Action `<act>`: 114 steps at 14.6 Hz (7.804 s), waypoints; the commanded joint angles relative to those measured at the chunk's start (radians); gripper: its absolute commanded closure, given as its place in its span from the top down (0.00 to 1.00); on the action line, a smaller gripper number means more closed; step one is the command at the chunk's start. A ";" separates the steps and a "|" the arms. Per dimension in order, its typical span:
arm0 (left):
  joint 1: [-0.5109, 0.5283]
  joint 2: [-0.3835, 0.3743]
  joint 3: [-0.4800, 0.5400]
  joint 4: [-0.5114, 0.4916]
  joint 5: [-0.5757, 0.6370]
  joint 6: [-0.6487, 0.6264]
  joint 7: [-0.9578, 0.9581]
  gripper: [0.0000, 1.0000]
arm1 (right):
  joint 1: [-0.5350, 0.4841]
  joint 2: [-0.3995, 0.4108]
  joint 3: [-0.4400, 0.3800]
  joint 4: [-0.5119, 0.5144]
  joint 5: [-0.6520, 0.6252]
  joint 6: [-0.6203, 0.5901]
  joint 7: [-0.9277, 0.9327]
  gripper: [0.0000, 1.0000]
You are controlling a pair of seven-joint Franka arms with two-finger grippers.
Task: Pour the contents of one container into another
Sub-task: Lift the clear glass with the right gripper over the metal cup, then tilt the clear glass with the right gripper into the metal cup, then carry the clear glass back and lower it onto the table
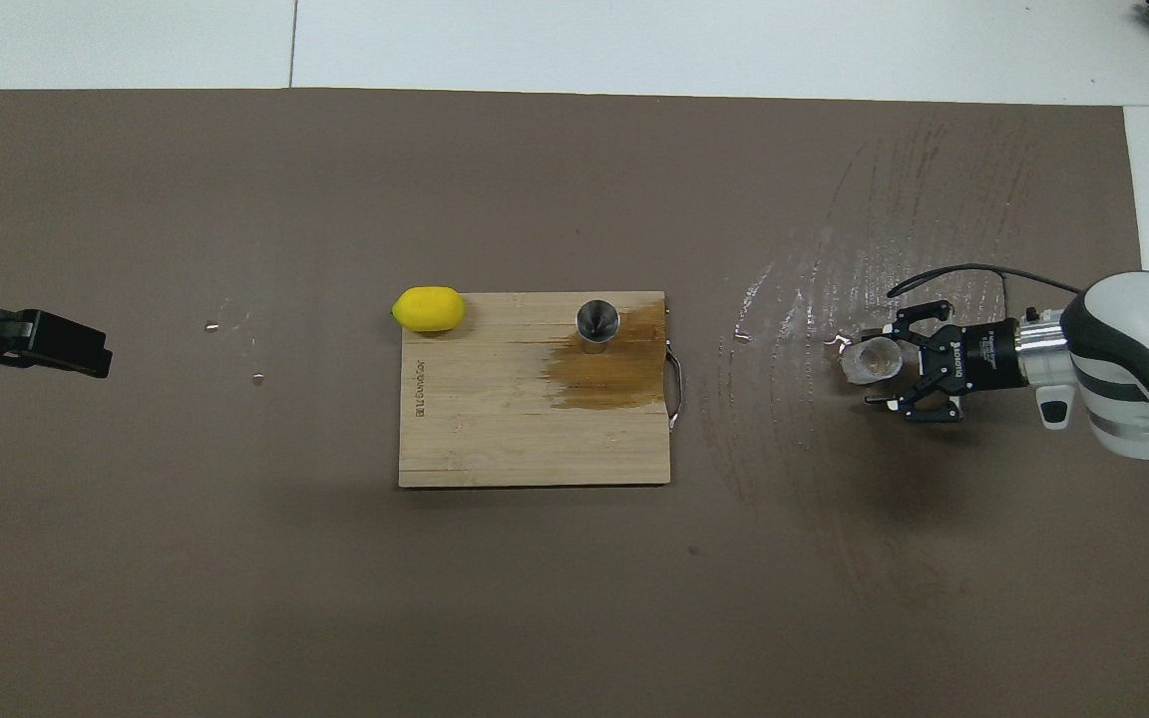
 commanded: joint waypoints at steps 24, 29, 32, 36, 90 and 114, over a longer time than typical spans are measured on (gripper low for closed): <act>0.009 -0.017 -0.002 -0.014 -0.002 -0.011 0.008 1.00 | 0.521 -0.071 0.007 0.324 -0.380 0.166 0.830 0.00; 0.009 -0.017 -0.002 -0.014 -0.002 -0.011 0.009 1.00 | 0.561 -0.059 0.008 0.356 -0.475 0.168 0.901 0.00; 0.009 -0.017 -0.002 -0.014 -0.002 -0.011 0.009 1.00 | 0.590 -0.059 0.008 0.356 -0.512 0.166 0.910 0.00; 0.009 -0.017 -0.002 -0.014 -0.002 -0.011 0.008 1.00 | 0.594 -0.060 0.010 0.356 -0.561 0.158 0.913 0.00; 0.009 -0.017 -0.002 -0.014 -0.002 -0.011 0.009 1.00 | 0.544 -0.049 0.007 0.358 -0.374 0.151 0.877 0.00; 0.006 -0.017 -0.004 -0.014 -0.002 0.003 0.011 1.00 | 0.068 -0.007 0.004 0.100 0.031 0.005 0.094 0.00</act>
